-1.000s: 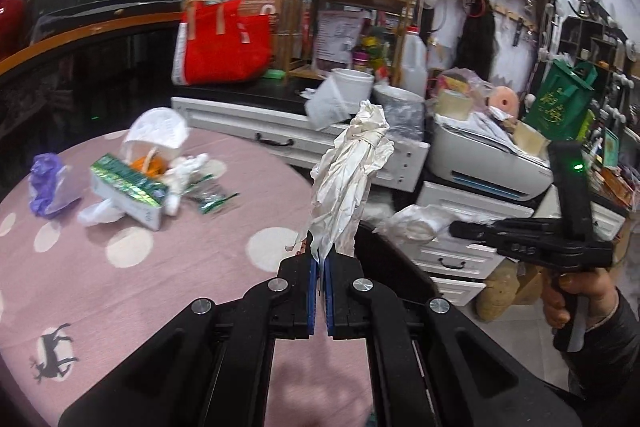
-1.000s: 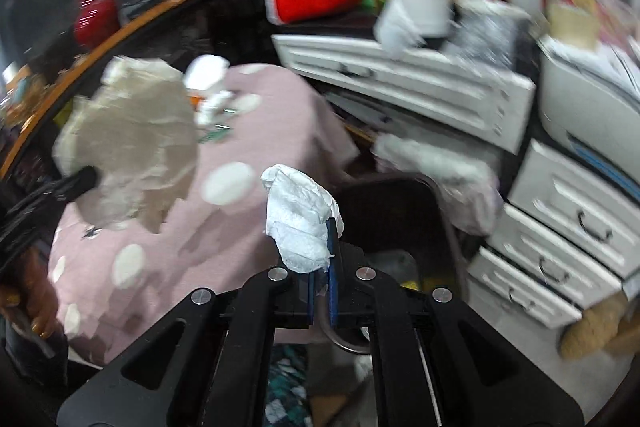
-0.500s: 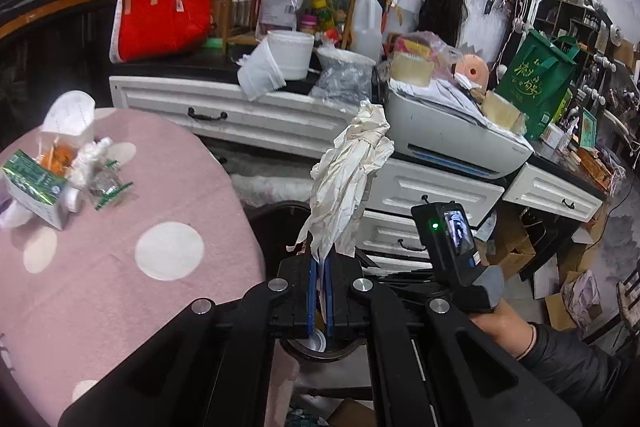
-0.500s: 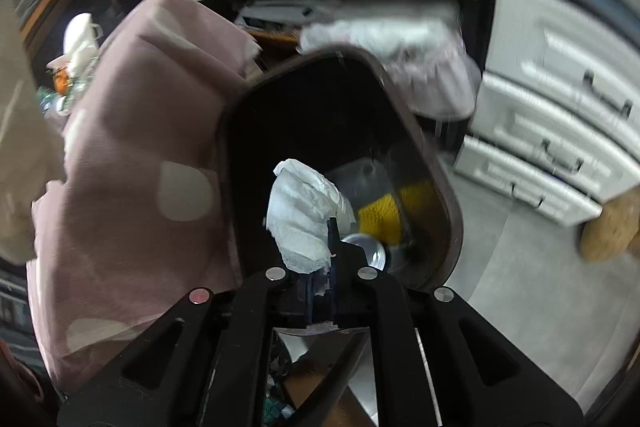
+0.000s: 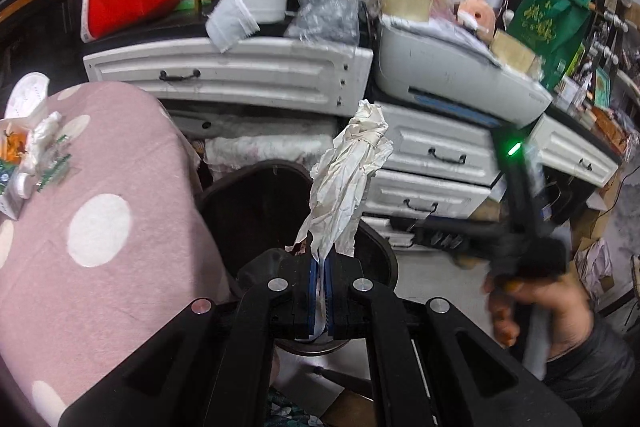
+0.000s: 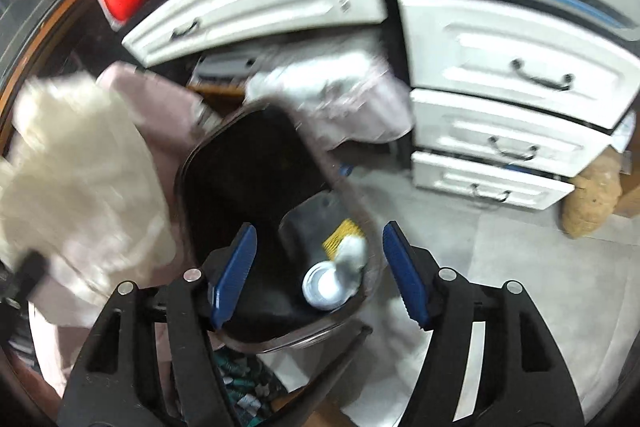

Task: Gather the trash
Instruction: 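Carry both to the black bin and open both tools to drop them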

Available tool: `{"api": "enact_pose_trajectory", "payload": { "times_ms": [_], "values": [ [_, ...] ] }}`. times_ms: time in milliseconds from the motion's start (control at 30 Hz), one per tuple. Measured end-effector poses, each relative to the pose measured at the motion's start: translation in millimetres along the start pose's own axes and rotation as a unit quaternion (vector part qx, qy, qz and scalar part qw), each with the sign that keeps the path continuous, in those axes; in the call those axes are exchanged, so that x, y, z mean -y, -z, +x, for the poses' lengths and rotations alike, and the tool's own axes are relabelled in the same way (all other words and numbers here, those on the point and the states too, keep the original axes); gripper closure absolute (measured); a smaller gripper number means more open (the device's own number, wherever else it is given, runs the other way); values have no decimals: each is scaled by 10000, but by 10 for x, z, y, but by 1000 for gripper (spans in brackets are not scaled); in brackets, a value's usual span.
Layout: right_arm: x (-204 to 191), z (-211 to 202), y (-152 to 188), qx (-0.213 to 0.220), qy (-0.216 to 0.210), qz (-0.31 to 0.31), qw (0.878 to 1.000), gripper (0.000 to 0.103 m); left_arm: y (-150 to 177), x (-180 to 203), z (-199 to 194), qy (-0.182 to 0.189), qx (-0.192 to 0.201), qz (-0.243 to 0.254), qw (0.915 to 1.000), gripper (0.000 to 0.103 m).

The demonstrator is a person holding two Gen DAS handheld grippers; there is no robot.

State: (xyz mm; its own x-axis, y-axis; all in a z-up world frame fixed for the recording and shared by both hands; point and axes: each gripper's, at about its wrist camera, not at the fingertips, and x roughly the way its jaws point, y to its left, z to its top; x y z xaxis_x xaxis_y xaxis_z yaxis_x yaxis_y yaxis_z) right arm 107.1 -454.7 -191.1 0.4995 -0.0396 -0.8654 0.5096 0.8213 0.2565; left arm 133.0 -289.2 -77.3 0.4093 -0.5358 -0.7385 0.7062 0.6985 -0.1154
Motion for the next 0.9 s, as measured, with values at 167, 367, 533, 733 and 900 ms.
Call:
{"api": "enact_pose_trajectory", "payload": {
  "times_ms": [167,367,533,733,900],
  "values": [
    [220,-262,-59,344,142,199,9991,37,43,132,298,-148,-326,170,9992,99],
    [275,-359,-65,405,123,229,9988,37,113,203,673,-387,-751,216,9962,99],
    [237,-369,-66,419,76,194,9989,37,182,217,884,-488,-1034,206,9932,99],
    [208,-393,-75,459,88,169,9988,33,256,223,996,-512,-1229,204,9909,73],
    [213,-431,-84,506,117,152,9985,33,259,251,866,-430,-949,146,9945,25]
  ]
}}
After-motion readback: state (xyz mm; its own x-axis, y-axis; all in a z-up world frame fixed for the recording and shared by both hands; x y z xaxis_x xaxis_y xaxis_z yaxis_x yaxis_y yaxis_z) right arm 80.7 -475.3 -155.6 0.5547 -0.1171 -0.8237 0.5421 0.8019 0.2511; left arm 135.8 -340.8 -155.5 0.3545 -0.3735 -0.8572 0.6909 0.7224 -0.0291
